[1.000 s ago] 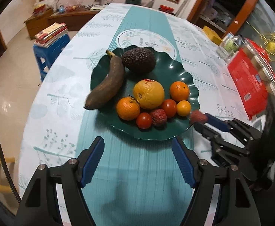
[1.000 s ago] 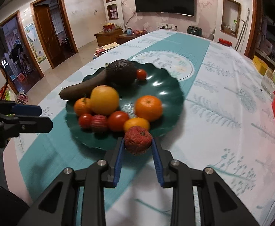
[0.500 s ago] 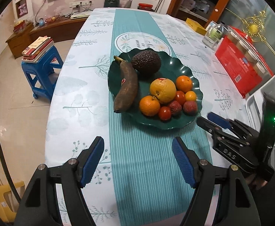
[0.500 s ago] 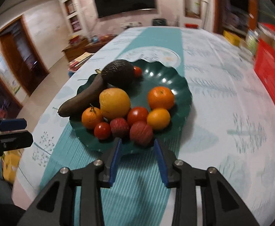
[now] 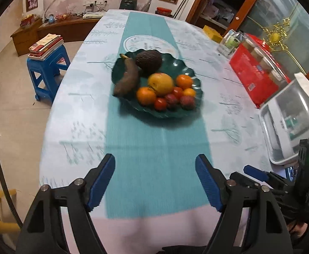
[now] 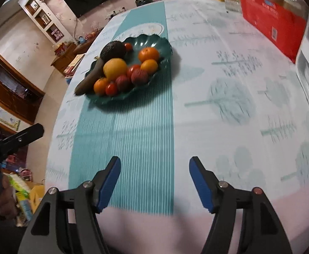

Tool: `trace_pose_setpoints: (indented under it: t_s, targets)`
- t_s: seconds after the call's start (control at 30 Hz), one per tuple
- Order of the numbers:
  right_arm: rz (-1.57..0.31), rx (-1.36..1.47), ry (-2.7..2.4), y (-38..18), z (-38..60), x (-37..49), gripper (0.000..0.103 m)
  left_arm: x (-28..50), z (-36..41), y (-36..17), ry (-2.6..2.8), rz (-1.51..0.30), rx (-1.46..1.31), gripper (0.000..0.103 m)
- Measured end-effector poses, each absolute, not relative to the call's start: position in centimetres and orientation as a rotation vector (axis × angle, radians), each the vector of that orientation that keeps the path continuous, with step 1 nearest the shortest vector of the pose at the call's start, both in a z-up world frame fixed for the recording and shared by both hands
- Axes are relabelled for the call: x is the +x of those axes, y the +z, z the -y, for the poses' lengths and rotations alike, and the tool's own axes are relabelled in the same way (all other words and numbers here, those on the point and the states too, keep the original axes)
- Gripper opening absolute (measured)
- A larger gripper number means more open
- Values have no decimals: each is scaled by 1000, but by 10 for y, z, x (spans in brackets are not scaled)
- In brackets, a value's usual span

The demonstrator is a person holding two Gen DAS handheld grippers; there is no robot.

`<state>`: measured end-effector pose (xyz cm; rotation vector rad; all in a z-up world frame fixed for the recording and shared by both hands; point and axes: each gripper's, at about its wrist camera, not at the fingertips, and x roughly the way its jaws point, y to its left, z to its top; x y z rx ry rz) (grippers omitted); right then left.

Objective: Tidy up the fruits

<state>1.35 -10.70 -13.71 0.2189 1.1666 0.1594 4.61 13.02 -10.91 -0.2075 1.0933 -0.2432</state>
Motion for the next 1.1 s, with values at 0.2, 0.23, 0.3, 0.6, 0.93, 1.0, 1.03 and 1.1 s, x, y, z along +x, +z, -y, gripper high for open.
trace_pose_setpoints:
  t_s: [0.2, 0.23, 0.3, 0.6, 0.93, 1.0, 1.03, 1.1]
  targets:
    - [-1127, 5, 244, -103, 117, -42, 88, -16, -80, -91, -200, -1066, -253, 83]
    - [-1135, -5, 260, -100, 122, -49, 89, -27, -70, -87, -190, -1057, -253, 84]
    - [-1147, -9, 271, -92, 133, -62, 90, -42, -57, -78, -183, -1044, -242, 87]
    - [-1162, 187, 283, -42, 179, -98, 97, -78, -23, -23, -133, -977, -190, 90]
    - [-1019, 178, 169, -13, 193, -121, 102, -102, 7, 4, -71, -884, -108, 102]
    - [-999, 141, 157, -12, 191, -124, 103, -107, 12, 4, -41, -881, -95, 102]
    - [-994, 129, 160, -12, 190, -125, 103, -108, 13, 3, -34, -883, -91, 102]
    - [-989, 107, 163, -12, 188, -128, 103, -110, 15, 3, -15, -884, -82, 102]
